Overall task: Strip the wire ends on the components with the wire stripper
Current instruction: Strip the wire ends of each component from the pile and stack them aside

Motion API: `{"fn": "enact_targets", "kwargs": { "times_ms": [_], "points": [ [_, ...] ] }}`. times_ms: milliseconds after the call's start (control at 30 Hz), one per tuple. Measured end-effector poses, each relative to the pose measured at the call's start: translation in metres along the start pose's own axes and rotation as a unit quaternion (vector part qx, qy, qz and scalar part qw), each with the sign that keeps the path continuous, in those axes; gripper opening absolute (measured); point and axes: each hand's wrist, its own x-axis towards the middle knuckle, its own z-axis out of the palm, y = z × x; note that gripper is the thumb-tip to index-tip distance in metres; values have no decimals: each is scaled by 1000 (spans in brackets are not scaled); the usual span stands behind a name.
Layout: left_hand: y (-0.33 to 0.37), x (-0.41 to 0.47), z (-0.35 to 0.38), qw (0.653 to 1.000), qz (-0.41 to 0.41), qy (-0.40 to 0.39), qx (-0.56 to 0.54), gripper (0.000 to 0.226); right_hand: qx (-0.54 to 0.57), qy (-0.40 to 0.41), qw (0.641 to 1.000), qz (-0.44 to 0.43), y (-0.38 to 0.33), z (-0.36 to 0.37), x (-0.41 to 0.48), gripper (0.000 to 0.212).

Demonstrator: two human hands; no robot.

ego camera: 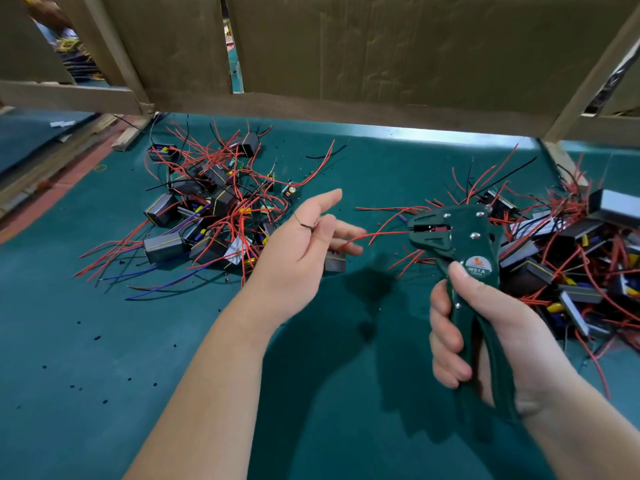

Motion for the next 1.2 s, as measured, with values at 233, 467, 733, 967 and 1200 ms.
{"fn": "enact_targets", "kwargs": {
  "times_ms": [233, 467, 733, 967, 1200],
  "points": [
    [-5, 0, 4, 999, -10, 47, -19, 7, -6, -71, 997, 5, 3, -4, -2, 52],
    [-6, 3, 2, 993, -36, 69, -86, 12, -11, -72, 997, 8, 4, -4, 0, 48],
    [-11, 1, -6, 984, 45, 47, 168, 23, -4, -99, 995, 4, -2, -12, -1, 42],
    [-10, 1, -6, 977, 33, 89, 189, 9, 45, -14, 995, -87, -17, -25, 0, 34],
    [-12, -5, 23, 917, -14, 7, 398, 13, -51, -114, 982, -144, 17, 6, 0, 39]
  ]
}}
